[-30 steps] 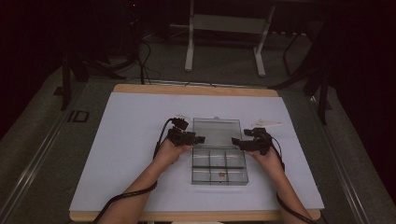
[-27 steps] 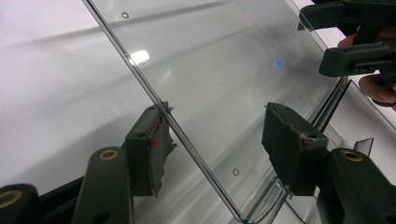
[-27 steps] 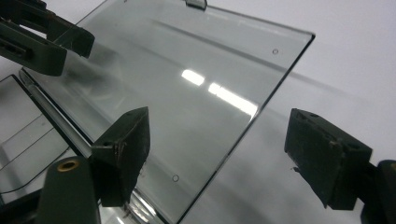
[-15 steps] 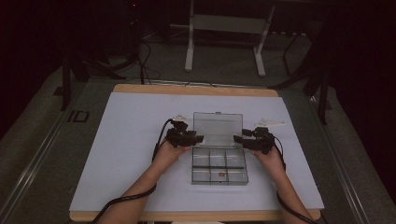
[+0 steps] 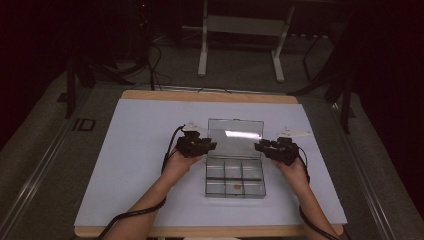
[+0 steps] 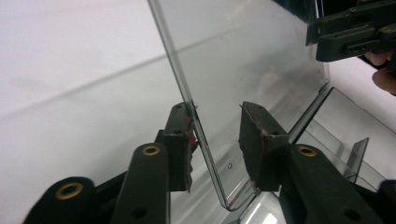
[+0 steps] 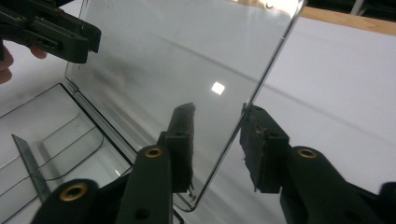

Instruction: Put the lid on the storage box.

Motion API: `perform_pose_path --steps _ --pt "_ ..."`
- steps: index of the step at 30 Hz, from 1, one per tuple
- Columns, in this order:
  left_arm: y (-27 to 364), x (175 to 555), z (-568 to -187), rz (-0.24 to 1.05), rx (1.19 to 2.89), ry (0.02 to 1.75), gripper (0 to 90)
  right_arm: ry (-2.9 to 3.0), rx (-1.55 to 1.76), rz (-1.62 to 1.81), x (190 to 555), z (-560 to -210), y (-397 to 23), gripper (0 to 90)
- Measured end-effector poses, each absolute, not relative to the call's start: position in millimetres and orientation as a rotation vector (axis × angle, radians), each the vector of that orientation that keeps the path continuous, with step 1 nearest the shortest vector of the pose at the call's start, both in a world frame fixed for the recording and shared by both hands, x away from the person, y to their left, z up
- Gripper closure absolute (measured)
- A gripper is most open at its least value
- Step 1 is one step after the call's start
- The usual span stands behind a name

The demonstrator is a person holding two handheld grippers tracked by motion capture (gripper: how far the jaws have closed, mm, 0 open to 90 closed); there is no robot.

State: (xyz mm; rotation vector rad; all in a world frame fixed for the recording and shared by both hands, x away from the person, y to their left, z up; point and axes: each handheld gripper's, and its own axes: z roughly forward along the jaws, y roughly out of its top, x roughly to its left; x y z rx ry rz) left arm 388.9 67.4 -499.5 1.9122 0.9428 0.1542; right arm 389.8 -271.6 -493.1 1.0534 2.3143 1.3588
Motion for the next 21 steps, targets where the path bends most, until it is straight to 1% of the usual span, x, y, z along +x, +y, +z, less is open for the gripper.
perform_pose_path --steps 12,21 --pt "74.3 379.7 -494.6 0.188 1.917 0.843 75.4 2.305 1.003 1.369 378.4 -484.4 -277.1 77.2" --pt "77.0 374.8 -492.5 0.193 1.928 0.786 77.1 2.3 0.97 1.389 371.6 -482.8 -279.7 78.7"
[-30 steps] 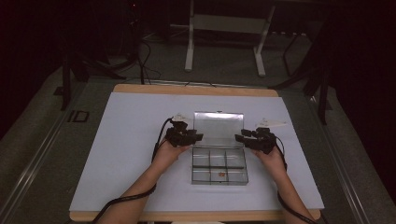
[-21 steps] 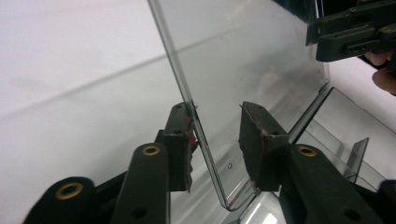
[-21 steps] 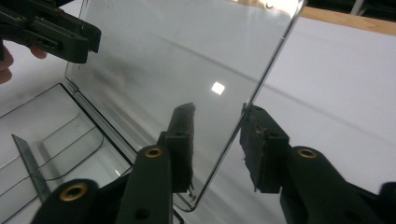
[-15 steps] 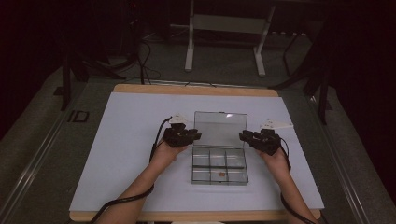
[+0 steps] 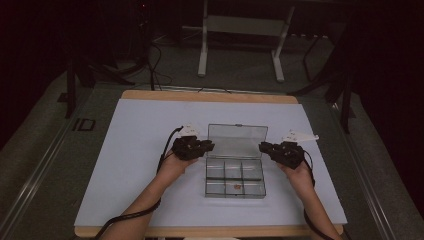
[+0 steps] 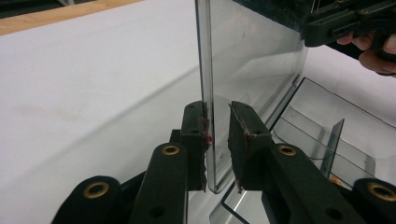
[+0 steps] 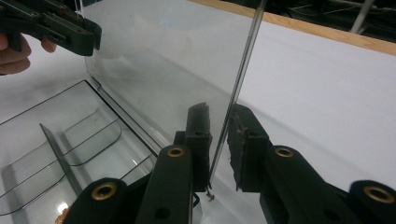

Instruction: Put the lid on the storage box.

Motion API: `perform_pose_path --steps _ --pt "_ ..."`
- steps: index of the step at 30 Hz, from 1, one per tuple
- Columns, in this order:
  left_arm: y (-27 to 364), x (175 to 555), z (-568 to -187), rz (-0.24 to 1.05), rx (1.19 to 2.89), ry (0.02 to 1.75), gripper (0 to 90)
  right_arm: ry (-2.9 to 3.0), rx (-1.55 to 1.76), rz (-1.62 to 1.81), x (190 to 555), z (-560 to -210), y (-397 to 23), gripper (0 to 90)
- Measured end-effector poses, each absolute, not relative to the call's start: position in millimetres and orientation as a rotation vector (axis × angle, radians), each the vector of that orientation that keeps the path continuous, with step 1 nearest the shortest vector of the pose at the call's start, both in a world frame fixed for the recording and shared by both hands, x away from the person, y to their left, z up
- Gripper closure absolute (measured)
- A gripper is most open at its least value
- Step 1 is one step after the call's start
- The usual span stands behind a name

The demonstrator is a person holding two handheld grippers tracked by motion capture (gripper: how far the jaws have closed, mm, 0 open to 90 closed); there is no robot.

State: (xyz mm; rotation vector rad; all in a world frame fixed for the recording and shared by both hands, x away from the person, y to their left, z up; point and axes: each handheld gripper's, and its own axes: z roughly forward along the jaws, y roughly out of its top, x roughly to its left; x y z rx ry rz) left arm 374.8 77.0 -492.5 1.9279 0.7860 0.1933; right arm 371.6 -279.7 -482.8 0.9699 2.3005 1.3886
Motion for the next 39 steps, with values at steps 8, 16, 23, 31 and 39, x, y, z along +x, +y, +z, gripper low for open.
perform_pose_path --steps 8,16,23,31,39 --pt "79.3 369.2 -492.2 0.226 1.941 0.714 78.1 2.306 0.942 1.388 364.4 -480.6 -280.8 79.8" --pt "80.6 365.7 -491.1 0.242 1.948 0.679 78.0 2.31 0.921 1.396 360.2 -480.3 -282.0 80.1" --pt "80.9 361.7 -490.6 0.256 1.953 0.659 77.7 2.306 0.919 1.394 355.5 -480.6 -283.5 80.6" --pt "80.7 355.7 -489.1 0.269 1.97 0.639 76.6 2.313 0.909 1.394 350.1 -480.1 -284.8 80.0" --pt "80.1 348.6 -488.7 0.293 1.974 0.621 75.2 2.32 0.903 1.408 344.4 -481.9 -287.7 80.3"
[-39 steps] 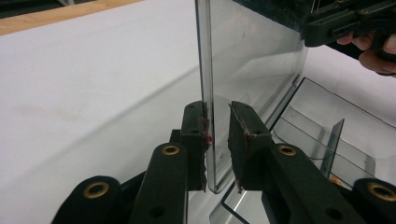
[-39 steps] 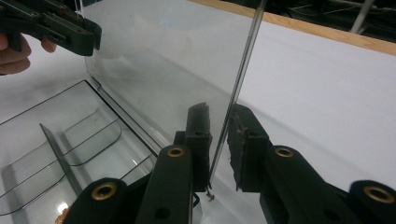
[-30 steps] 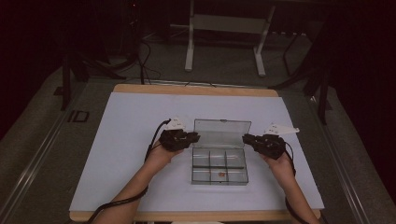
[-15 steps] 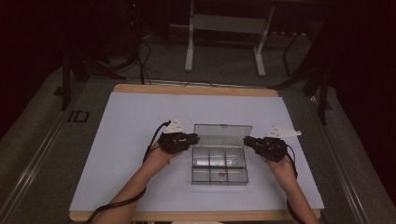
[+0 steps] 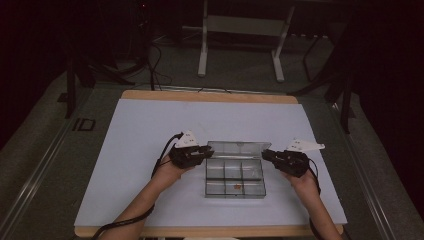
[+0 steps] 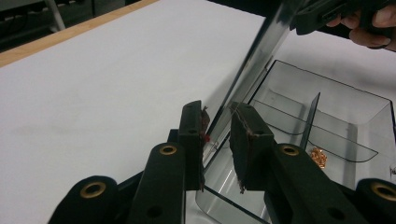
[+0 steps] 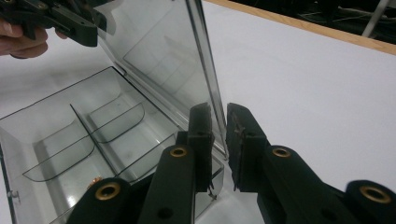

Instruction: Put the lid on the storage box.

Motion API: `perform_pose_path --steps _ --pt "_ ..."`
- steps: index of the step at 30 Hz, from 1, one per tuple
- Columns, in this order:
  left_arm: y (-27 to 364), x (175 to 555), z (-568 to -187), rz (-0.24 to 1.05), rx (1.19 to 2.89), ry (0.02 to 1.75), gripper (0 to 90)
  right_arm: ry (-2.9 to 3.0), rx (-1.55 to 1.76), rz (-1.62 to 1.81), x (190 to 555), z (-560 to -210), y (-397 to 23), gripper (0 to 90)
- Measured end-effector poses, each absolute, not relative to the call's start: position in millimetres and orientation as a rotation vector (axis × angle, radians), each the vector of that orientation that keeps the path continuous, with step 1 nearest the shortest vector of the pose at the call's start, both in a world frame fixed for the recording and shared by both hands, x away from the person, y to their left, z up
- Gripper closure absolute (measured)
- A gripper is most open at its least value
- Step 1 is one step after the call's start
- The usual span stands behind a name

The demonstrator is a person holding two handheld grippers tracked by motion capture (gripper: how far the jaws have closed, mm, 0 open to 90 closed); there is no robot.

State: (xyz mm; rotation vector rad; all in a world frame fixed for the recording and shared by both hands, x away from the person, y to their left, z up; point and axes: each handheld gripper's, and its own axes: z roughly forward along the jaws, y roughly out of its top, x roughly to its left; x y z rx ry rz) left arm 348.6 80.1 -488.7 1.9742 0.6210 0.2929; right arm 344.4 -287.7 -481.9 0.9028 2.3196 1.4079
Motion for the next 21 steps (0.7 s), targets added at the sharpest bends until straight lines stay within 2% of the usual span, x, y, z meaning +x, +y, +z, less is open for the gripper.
perform_pose_path --steps 21 --pt "80.5 334.7 -487.1 0.302 1.989 0.583 70.2 2.35 0.898 1.412 335.1 -487.4 -291.1 80.5"
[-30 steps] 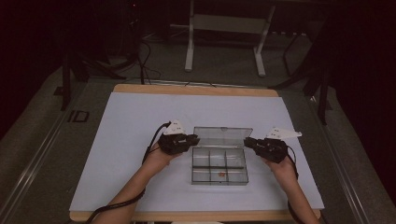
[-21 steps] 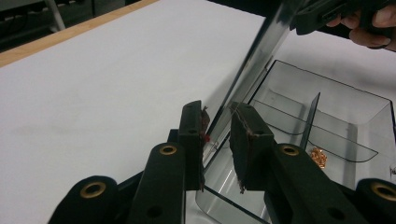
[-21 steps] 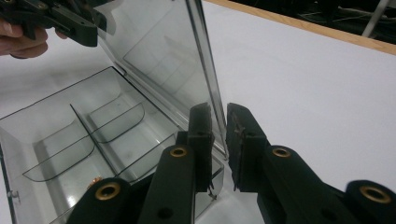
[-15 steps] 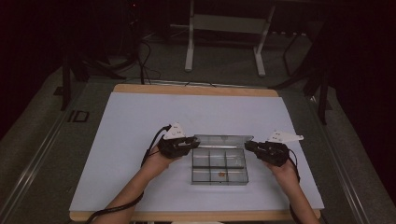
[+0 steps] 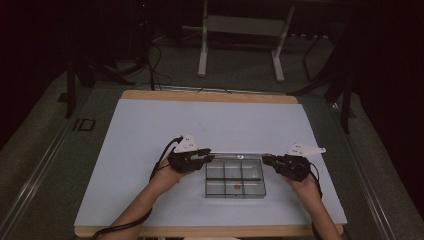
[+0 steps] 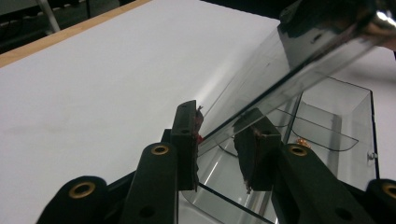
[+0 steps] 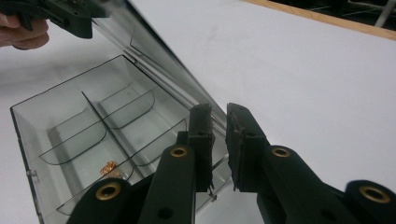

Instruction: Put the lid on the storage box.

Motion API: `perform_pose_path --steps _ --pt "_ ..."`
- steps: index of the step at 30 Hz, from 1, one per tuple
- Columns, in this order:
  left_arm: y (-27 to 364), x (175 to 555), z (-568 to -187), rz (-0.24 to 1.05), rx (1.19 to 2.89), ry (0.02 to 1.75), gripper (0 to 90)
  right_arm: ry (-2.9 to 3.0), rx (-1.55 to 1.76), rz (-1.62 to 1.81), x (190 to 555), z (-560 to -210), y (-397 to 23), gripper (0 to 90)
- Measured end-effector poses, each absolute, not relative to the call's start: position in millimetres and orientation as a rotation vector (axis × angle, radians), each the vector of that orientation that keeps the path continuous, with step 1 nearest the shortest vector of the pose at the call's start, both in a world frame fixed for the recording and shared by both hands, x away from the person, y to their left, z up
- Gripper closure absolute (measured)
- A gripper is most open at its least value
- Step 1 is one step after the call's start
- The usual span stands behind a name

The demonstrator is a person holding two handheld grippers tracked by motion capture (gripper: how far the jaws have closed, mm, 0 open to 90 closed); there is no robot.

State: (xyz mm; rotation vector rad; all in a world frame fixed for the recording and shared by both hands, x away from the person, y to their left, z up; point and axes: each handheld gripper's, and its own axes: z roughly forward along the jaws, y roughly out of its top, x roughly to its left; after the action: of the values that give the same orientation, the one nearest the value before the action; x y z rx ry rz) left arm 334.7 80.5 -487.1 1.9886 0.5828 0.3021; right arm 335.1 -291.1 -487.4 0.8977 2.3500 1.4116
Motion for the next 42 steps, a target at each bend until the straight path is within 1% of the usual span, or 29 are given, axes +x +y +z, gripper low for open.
perform_pose_path --steps 5,8,10,17,21,33,42 --pt "79.5 332.0 -488.1 0.309 1.985 0.581 68.5 2.355 0.897 1.417 333.1 -489.6 -292.1 80.1" --pt "78.4 328.6 -488.0 0.304 1.988 0.573 65.4 2.362 0.9 1.423 332.2 -490.9 -292.6 78.7" --pt "77.4 327.1 -488.0 0.297 1.991 0.571 62.8 2.37 0.902 1.428 332.0 -491.6 -292.1 75.3" --pt "78.0 322.0 -487.3 0.274 1.984 0.578 56.1 2.378 0.905 1.433 331.7 -493.3 -289.6 68.2" --pt "78.7 320.3 -488.3 0.269 1.986 0.587 51.2 2.385 0.91 1.436 331.8 -494.8 -288.8 60.8" --pt "82.5 316.6 -494.1 0.254 1.992 0.612 45.5 2.391 0.948 1.438 331.5 -500.7 -293.3 52.4" --pt "89.1 313.3 -499.0 0.232 1.999 0.645 42.9 2.388 0.98 1.434 329.8 -505.6 -300.6 50.5"
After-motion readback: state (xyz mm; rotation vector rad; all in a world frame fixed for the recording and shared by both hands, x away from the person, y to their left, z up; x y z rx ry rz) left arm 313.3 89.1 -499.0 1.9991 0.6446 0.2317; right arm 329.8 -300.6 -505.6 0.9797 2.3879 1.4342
